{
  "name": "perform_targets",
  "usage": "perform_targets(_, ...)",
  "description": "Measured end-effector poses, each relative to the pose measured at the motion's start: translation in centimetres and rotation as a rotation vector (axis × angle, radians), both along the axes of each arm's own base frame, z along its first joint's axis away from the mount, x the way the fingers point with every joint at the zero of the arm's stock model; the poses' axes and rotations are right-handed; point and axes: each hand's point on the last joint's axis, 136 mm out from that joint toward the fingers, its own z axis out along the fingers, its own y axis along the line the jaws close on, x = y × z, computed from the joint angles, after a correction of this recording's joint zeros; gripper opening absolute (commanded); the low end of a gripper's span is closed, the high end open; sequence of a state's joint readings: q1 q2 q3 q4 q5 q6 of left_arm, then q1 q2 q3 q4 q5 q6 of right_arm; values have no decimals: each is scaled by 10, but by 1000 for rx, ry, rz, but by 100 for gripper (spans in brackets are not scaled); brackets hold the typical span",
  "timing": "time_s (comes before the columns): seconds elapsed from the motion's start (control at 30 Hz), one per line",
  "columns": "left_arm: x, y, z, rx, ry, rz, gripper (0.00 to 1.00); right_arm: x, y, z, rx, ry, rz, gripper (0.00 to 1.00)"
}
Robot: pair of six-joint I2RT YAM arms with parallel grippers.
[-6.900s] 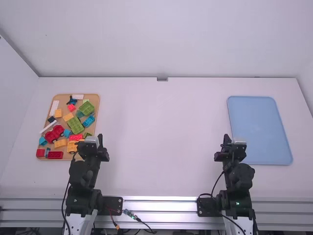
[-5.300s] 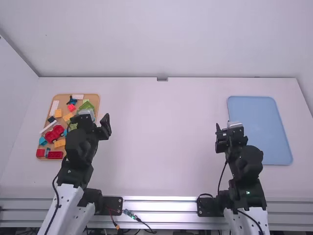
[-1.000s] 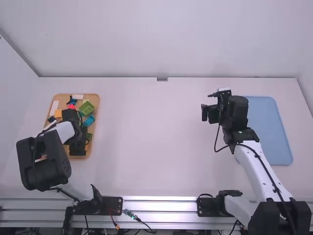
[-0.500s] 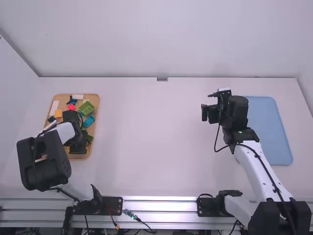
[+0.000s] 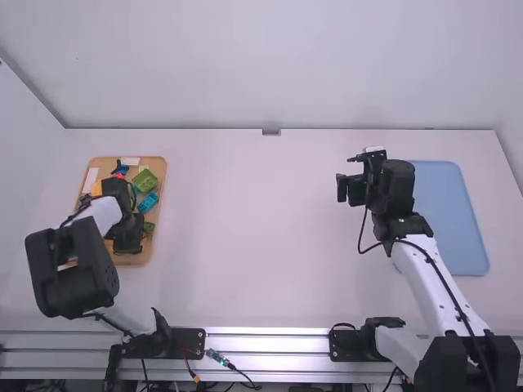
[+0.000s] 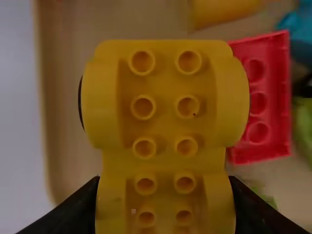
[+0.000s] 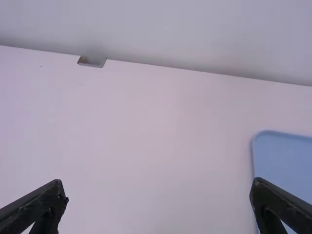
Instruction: Assemble lego blocks to make yellow taxi
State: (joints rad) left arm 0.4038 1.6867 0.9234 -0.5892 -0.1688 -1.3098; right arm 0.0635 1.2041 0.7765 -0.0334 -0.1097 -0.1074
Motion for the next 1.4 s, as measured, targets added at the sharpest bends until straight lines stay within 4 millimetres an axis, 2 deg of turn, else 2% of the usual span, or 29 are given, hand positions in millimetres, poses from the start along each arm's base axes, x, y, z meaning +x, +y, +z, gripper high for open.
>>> perform_targets(0.1,6,2,15,-3,6,-1,44,0,0,0,2,1,-1,99)
perform_targets(0.13,8,3,18,-2,5,-6,39,0,0,0,3,1,-1,99)
perform_targets(0.2,13,6,28,2,5,-33,2,0,0,0,4,1,-3,99)
perform_targets(0.4,25,6,57,-13,13,-146,2,0,0,0,1,0,-1,99)
perform_targets(0.5,30,7,64,-10,7,-178,2,0,0,0,4,1,-3,99)
perform_targets(0.63,56,7,68,46,-61,-318,2,0,0,0,3,1,-2,99)
perform_targets(0.73,77,-7,71,92,-128,-448,2,0,0,0,1,1,-1,99)
perform_targets(0.9,97,-62,88,179,-297,-780,2,0,0,0,4,1,-3,99)
perform_targets(0.97,107,-102,104,228,-407,-1021,2,0,0,0,3,1,-2,99)
perform_targets(1.03,109,-133,113,250,-463,-1188,2,0,0,0,2,1,-2,99)
perform_targets(1.1,104,-181,120,267,-514,-1443,2,0,0,0,3,1,-2,99)
perform_targets(1.13,101,-195,121,271,-522,-1518,2,0,0,0,4,1,-3,99)
perform_targets(1.17,96,-220,121,279,-533,-1655,2,0,0,0,3,1,-2,99)
perform_targets(1.2,92,-235,121,287,-537,-1742,2,0,0,0,3,1,-2,99)
perform_targets(1.23,90,-240,120,289,-536,-1773,2,0,0,0,3,1,-2,99)
perform_targets(1.27,79,-264,117,297,-529,-1927,1,0,0,0,1,1,-1,99)
perform_targets(1.4,54,-302,103,312,-482,-2237,1,-1,0,-1,1,4,-1,99)
